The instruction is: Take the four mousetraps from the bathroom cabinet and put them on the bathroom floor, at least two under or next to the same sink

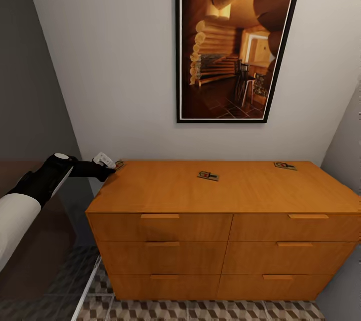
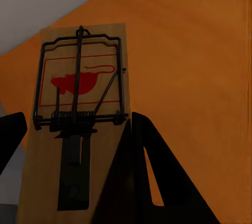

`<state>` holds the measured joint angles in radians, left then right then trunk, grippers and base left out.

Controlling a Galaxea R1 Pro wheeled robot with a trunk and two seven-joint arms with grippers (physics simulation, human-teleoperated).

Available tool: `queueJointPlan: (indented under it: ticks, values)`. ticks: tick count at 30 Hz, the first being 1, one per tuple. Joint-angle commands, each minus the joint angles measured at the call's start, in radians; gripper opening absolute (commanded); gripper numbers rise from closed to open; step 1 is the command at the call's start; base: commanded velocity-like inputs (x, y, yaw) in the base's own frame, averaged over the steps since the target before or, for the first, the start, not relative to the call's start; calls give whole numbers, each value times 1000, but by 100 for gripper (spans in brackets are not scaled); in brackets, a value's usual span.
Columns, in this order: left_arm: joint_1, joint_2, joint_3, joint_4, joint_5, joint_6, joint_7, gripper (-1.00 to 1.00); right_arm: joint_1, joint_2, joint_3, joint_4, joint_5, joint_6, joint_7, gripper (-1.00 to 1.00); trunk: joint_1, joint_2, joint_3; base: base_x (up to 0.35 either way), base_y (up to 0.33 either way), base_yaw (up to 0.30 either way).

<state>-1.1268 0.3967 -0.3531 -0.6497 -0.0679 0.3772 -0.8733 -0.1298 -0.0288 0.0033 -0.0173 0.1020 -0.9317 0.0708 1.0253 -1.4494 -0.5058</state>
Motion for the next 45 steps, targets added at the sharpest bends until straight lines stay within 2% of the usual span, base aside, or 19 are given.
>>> queueJointPlan:
  ticks: [1, 28, 45]
  values:
    - [-1, 1, -2, -1, -3, 6, -3, -100, -1, 0, -1, 0, 0, -3, 6, -100, 0, -1, -1, -198, -77, 0]
    - [-1, 5, -4, 52, -1, 2, -4, -100, -1, 0, -2, 0, -1, -2, 6, -100, 0, -1, -1, -263, -193, 0]
    - [-1, 5, -4, 106, -1, -1, -6, -100, -1, 0, -2, 0, -1, -1, 6, -100, 0, -1, -1, -330, -41, 0]
